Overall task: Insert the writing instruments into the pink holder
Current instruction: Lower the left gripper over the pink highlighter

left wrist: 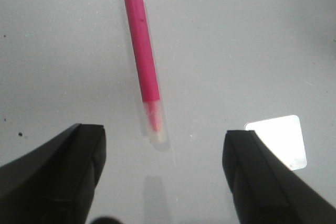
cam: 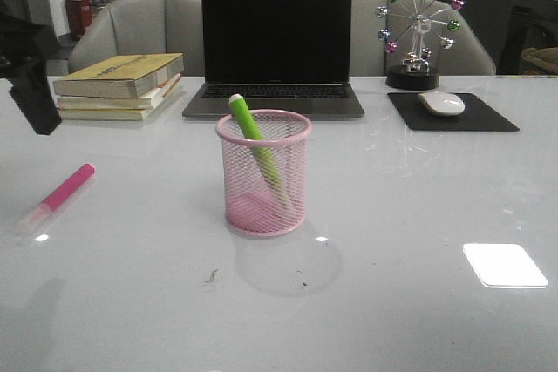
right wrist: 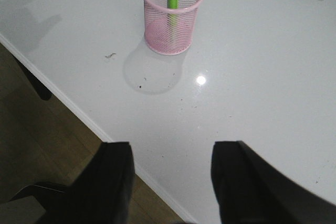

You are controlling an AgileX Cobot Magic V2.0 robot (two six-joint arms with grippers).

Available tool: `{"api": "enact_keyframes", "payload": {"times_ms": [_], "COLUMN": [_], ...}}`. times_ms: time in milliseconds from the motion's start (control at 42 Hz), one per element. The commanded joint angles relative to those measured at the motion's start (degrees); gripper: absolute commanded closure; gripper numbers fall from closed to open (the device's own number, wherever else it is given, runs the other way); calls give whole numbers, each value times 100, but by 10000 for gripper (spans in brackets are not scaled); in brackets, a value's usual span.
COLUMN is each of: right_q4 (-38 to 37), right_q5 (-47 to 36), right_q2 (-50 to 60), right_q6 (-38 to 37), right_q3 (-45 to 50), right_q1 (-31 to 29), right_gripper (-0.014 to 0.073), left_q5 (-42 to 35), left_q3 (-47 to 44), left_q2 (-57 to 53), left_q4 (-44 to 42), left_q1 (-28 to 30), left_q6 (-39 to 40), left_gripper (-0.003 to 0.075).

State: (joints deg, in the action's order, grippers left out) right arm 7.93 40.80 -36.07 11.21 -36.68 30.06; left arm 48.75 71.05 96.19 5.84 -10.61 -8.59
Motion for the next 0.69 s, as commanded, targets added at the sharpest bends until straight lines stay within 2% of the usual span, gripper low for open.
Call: {"api": "enact_keyframes", "payload": {"times_ms": [0, 119, 381, 667], "right_q4": [-35, -35, -35, -35], "right_q5": [-397, -397, -402, -402], "right_q2": [13, 13, 13, 13], "right_q6": [38, 38, 38, 38], "right_q3": [-154, -154, -154, -154], "right_q1": [-30, -30, -30, -30], "right_gripper": [138, 138, 138, 138], "left_q5": [70, 311, 210, 225], "left_q3": [614, 1044, 1741, 2387], "left_q2": [287, 821, 1600, 2262], "left_q4": [-366, -924, -346, -274], "left_q1": [10, -36, -25, -25], "left_q6": [370, 903, 941, 1059], "left_gripper": [201, 251, 326, 337]}}
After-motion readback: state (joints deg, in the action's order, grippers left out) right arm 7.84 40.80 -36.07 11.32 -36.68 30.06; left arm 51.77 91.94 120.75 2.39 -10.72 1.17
